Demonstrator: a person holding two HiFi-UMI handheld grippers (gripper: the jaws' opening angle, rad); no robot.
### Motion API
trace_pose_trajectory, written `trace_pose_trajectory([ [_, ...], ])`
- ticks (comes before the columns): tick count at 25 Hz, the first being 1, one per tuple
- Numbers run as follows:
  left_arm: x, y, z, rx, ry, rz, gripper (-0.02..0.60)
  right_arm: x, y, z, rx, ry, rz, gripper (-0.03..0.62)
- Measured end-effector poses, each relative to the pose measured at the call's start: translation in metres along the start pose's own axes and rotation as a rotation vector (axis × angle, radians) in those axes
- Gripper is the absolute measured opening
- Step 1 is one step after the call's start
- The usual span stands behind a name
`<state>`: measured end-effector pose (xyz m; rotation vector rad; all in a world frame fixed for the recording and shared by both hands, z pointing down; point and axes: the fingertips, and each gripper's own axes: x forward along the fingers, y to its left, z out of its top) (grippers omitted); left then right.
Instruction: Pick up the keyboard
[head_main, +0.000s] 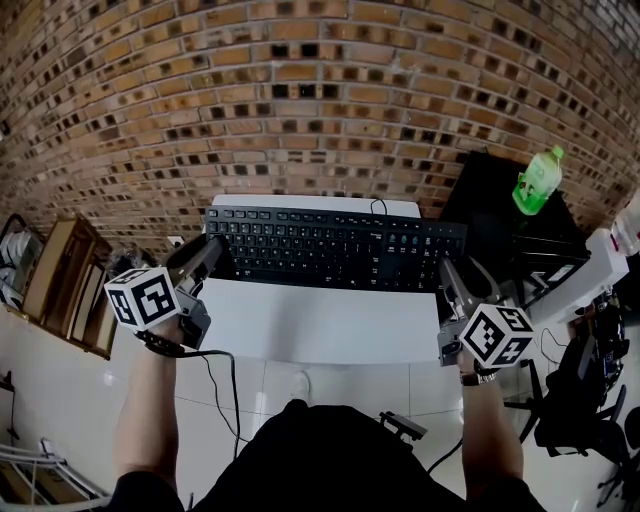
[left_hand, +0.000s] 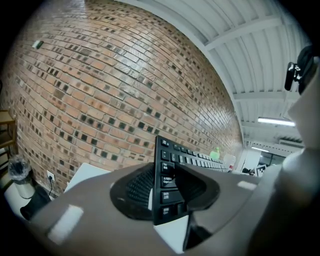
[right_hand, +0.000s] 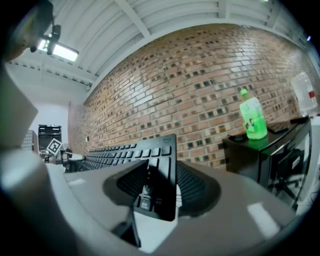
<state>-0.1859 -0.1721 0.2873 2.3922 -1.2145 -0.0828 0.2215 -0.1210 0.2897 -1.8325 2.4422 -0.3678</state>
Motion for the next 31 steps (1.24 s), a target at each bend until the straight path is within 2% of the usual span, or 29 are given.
trace_pose_trajectory([
  [31,-0.012,-0.011,0.012,0.011,-0.047,-0.004,0.137,-0.004,0.007,0.022,-0.034,-0.047,0.026,0.184],
])
